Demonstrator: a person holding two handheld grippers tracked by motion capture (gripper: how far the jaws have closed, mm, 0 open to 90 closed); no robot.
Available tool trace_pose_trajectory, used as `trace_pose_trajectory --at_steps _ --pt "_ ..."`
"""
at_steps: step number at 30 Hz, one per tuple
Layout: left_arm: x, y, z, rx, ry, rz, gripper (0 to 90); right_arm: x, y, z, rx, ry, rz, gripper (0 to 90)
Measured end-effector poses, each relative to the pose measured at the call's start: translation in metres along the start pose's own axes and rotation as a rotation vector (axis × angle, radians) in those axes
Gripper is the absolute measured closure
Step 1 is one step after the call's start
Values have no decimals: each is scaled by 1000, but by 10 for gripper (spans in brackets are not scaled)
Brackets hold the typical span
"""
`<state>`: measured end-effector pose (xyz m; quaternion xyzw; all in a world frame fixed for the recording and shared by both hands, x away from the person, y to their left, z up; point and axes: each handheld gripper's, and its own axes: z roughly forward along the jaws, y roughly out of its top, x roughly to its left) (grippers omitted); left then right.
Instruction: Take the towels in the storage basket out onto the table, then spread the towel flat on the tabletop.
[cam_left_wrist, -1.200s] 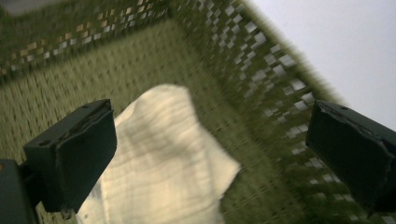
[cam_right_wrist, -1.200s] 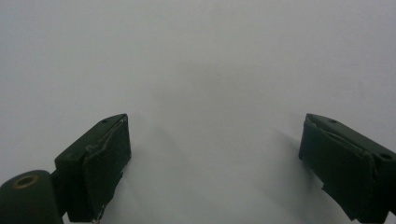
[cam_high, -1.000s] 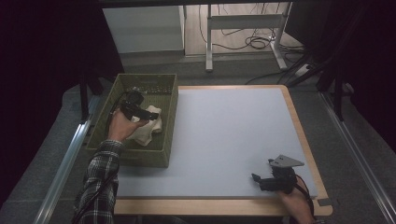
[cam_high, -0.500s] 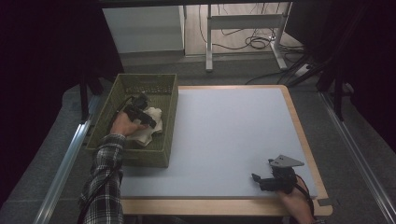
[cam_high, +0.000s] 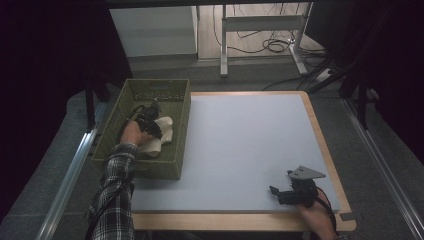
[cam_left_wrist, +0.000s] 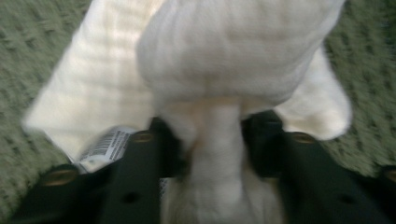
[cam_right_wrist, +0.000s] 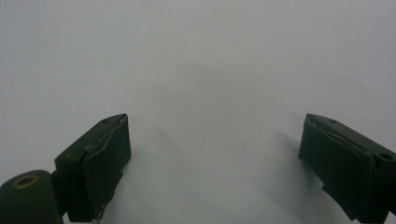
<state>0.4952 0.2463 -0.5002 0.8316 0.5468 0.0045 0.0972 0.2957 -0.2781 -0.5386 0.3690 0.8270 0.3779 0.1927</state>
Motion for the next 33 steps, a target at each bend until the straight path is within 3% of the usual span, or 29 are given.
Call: trace_pose_trajectory --at_steps 3,8,20,33 --pt "0 -1 -1 1 -7 1 726 0 0 0 0 0 0 92" --pt "-2 -2 -7 -25 11 35 764 0 0 0 0 0 0 92" --pt "5 -22 -38 -213 -10 7 762 0 0 0 0 1 -1 92" --pt "-5 -37 -83 -381 -9 40 761 0 0 0 0 0 -1 92"
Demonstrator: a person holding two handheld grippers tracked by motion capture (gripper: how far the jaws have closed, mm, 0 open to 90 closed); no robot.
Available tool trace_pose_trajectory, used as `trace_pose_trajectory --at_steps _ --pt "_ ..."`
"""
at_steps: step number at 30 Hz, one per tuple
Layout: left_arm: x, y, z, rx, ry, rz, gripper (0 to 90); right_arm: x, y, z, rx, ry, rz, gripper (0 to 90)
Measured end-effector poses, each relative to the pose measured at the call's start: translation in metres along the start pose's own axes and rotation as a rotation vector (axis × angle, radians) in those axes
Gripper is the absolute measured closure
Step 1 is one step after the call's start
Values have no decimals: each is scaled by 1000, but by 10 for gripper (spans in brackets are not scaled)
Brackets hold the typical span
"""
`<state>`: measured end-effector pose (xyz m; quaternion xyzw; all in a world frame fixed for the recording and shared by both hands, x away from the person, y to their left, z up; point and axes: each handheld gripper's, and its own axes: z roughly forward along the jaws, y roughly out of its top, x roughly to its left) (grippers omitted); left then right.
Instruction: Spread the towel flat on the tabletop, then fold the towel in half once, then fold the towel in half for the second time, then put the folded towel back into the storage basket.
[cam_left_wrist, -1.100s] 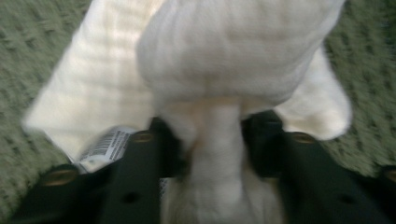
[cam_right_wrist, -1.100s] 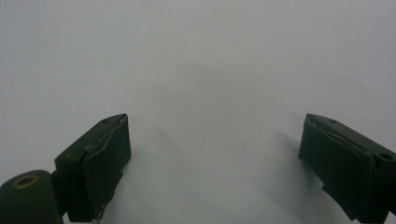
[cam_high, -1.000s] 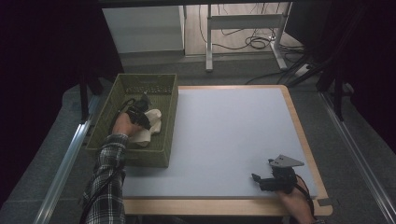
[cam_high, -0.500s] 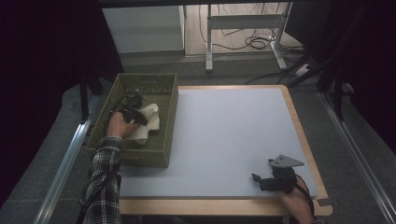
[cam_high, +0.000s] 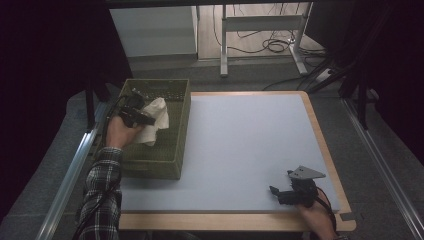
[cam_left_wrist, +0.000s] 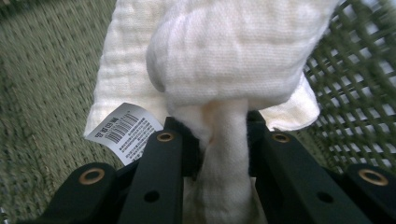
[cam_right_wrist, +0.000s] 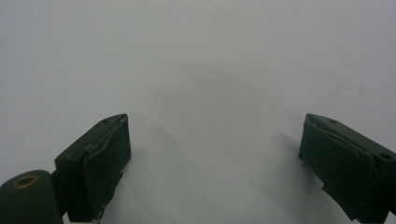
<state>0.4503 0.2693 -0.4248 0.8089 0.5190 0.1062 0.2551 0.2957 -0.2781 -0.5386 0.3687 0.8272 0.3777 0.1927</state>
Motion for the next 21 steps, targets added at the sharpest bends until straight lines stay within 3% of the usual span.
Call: trace_pose_trajectory --at_steps 10,21 --pt "-14 1 -29 -121 -16 31 759 0 0 0 0 0 1 92" --pt "-29 2 -49 -216 -32 55 758 0 0 0 0 -1 1 92"
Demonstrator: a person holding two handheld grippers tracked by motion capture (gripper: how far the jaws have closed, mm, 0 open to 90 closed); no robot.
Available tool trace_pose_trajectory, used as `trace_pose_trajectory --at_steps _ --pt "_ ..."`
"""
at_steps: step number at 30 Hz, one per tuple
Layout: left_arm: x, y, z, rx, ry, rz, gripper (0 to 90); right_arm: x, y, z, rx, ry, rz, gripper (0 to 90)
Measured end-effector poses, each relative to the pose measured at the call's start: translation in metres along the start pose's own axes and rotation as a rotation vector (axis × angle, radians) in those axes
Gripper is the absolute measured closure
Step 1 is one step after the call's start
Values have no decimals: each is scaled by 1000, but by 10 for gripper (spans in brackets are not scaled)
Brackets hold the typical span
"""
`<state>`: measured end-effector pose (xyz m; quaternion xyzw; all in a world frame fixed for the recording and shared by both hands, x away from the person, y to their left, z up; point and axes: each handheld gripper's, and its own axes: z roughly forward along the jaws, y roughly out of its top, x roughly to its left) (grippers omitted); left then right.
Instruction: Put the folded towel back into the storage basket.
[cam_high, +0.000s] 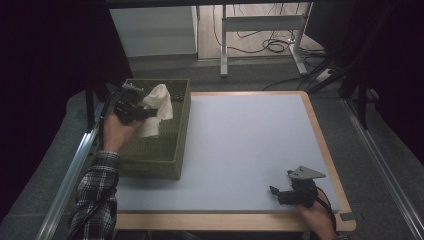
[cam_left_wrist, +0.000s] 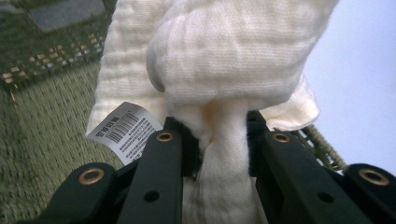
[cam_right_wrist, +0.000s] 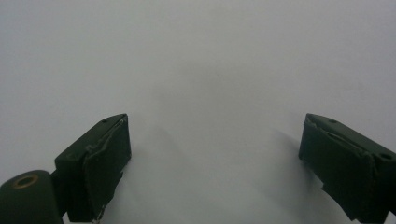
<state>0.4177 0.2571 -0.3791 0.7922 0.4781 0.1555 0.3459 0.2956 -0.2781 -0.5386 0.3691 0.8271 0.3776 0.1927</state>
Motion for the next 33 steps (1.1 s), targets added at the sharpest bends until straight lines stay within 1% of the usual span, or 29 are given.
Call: trace_pose_trajectory --at_steps 6,7,10,12,14,15,17,18,22,30,33 --pt "-12 6 -8 -45 -26 21 758 0 0 0 0 0 0 92" --pt "-16 7 -9 -51 -35 27 758 0 0 0 0 0 0 92" --pt "-26 12 -10 -63 -49 52 757 0 0 0 0 0 0 92" --pt "-32 15 -11 -71 -59 61 756 0 0 0 0 0 0 92" --pt "-39 18 -10 -79 -70 81 755 0 0 0 0 0 0 92" --pt "-42 19 -10 -85 -74 84 755 0 0 0 0 0 0 92" --pt "-48 22 -8 -89 -91 92 755 0 0 0 0 0 0 92" --pt "-51 24 -7 -92 -95 103 754 0 0 0 0 0 0 92" --pt "-63 28 0 -94 -109 119 753 0 0 0 -1 1 0 92" --pt "-86 35 17 -94 -151 157 751 0 0 0 -1 1 0 92" --pt "-98 37 25 -89 -173 171 749 0 0 0 -1 1 0 92"
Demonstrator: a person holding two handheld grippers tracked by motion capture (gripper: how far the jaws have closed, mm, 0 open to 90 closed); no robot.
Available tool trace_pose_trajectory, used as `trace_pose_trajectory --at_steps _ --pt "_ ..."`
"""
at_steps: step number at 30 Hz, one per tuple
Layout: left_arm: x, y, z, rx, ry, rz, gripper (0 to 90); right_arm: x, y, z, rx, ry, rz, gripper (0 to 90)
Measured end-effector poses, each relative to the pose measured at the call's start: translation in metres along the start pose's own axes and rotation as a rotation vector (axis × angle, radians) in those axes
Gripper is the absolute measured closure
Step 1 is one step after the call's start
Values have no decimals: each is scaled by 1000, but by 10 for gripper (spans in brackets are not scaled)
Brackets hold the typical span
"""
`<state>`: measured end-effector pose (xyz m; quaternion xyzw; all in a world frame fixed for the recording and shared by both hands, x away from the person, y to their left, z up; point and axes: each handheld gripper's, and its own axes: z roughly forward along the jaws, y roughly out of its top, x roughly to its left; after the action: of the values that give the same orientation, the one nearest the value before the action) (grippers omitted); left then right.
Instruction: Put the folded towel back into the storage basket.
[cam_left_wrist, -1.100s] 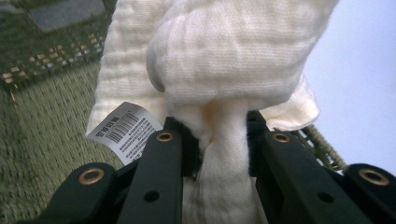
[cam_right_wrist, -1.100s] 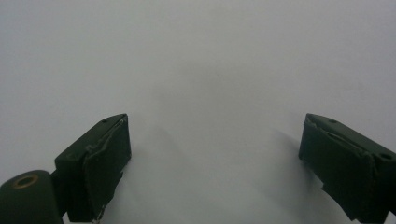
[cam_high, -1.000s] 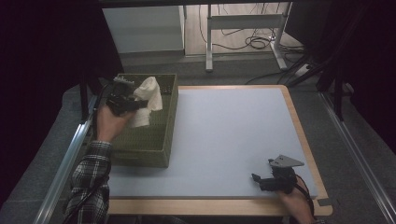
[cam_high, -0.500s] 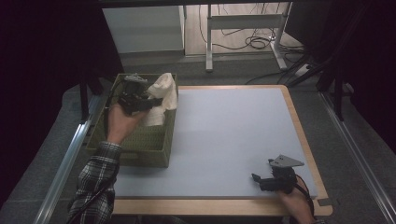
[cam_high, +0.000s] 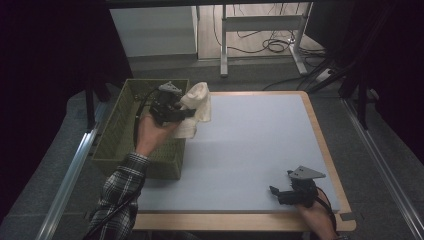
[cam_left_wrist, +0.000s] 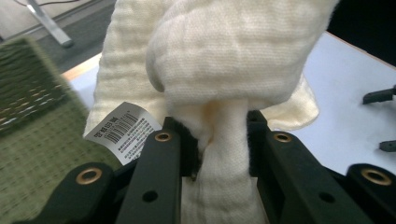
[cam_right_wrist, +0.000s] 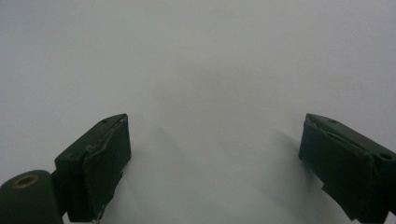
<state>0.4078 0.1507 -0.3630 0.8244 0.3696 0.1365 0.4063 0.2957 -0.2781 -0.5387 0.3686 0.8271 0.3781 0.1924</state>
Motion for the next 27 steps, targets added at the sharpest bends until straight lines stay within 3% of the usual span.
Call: trace_pose_trajectory --at_steps 16,24,27 --pt "-55 7 56 48 -67 99 740 0 0 0 1 0 1 92" --pt "-81 5 87 92 -72 130 734 0 0 0 2 0 1 92" --pt "-87 2 96 89 -78 124 734 0 0 0 2 0 1 92"
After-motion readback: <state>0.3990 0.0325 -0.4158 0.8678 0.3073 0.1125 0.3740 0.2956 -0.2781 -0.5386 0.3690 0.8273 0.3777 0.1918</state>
